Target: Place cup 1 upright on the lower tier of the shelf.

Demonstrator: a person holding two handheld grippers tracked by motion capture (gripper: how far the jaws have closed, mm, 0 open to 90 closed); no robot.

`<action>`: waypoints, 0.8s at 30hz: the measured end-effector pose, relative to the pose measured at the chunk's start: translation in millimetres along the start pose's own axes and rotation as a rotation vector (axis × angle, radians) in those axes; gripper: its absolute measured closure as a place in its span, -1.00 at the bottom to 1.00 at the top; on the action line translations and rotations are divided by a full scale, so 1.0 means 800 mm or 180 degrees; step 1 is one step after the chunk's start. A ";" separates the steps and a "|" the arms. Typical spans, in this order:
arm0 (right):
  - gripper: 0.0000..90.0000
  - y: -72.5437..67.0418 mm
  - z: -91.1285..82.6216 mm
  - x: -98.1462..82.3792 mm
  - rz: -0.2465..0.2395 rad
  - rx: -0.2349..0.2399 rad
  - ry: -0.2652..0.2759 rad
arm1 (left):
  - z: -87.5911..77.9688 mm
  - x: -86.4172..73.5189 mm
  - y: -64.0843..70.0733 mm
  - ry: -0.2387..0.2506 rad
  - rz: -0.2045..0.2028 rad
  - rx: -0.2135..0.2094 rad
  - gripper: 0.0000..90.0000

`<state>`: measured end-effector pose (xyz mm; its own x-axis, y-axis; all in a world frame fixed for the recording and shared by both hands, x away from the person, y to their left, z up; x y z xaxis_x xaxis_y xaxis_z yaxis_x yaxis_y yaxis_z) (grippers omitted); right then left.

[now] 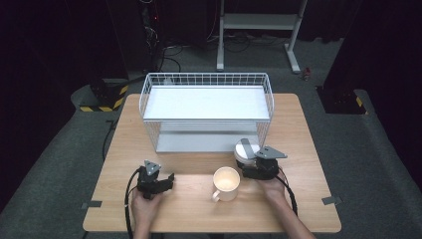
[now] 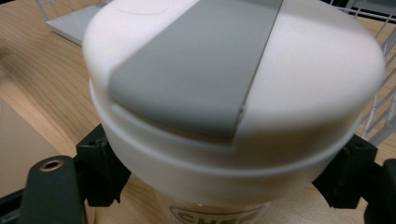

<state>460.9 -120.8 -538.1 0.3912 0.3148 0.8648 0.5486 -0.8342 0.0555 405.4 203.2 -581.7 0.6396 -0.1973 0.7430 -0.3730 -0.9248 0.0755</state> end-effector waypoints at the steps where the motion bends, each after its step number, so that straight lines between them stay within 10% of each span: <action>1: -0.59 -0.001 0.000 0.000 -0.0001 0.0006 0.0003 | 0.000 0.000 0.000 0.0002 -0.0001 0.0001 -0.46; 24: -0.59 0.000 0.007 0.028 -0.0040 -0.0039 0.0094 | 0.000 0.000 0.000 0.0000 0.0000 0.0000 -0.46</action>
<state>473.9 -111.5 -522.0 0.3621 0.3119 0.8784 0.5442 -0.8358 0.0725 405.4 203.2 -581.7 0.6396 -0.1974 0.7429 -0.3731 -0.9247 0.0754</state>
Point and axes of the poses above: each handheld gripper's, and its own axes: z roughly forward along the jaws, x roughly out of its top, y roughly to its right, the point moved 8 cm from there along z, roughly forward along the jaws, and after that the axes turned 7 degrees about -x, right-handed, at the moved point
